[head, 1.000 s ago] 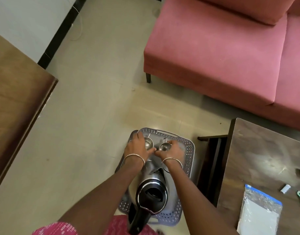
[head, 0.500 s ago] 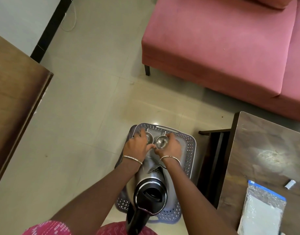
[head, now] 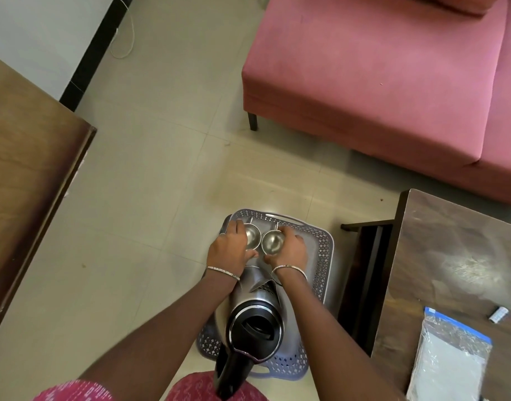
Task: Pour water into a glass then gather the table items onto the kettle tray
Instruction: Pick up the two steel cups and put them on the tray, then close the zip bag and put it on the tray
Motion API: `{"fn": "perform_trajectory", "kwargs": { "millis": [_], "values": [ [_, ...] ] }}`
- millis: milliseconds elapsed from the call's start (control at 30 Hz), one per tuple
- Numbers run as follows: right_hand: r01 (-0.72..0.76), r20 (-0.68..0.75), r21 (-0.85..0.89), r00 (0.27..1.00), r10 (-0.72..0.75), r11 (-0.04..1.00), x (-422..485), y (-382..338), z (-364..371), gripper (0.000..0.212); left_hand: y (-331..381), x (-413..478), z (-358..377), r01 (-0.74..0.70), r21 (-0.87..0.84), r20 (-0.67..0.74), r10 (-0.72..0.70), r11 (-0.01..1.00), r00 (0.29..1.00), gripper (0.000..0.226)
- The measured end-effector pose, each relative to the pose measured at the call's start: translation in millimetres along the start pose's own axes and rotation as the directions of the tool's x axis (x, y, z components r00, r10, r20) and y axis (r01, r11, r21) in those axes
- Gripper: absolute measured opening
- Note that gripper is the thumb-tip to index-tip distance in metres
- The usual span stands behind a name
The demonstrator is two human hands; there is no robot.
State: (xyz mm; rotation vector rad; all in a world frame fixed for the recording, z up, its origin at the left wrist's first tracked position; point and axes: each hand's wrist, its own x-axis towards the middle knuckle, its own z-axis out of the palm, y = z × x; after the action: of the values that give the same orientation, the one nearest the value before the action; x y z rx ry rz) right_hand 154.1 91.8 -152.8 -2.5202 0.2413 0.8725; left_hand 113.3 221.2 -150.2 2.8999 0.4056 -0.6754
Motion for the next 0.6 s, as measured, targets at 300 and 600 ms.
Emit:
{"fn": "perform_trajectory", "kwargs": {
  "millis": [300,600],
  "values": [
    [-0.038,0.012,0.107,0.999,0.037,0.994,-32.6,16.1,-23.8,0.07,-7.4,-31.8,-27.9,0.043,-0.228,-0.003,-0.045,0.973,0.999,0.05],
    [-0.018,-0.201,0.328,0.976,0.088,0.944,-113.7,62.2,-61.1,0.022,6.5,-107.2,-83.7,-0.006,-0.53,-0.221,-0.132,0.848,0.966,0.014]
  ]
}}
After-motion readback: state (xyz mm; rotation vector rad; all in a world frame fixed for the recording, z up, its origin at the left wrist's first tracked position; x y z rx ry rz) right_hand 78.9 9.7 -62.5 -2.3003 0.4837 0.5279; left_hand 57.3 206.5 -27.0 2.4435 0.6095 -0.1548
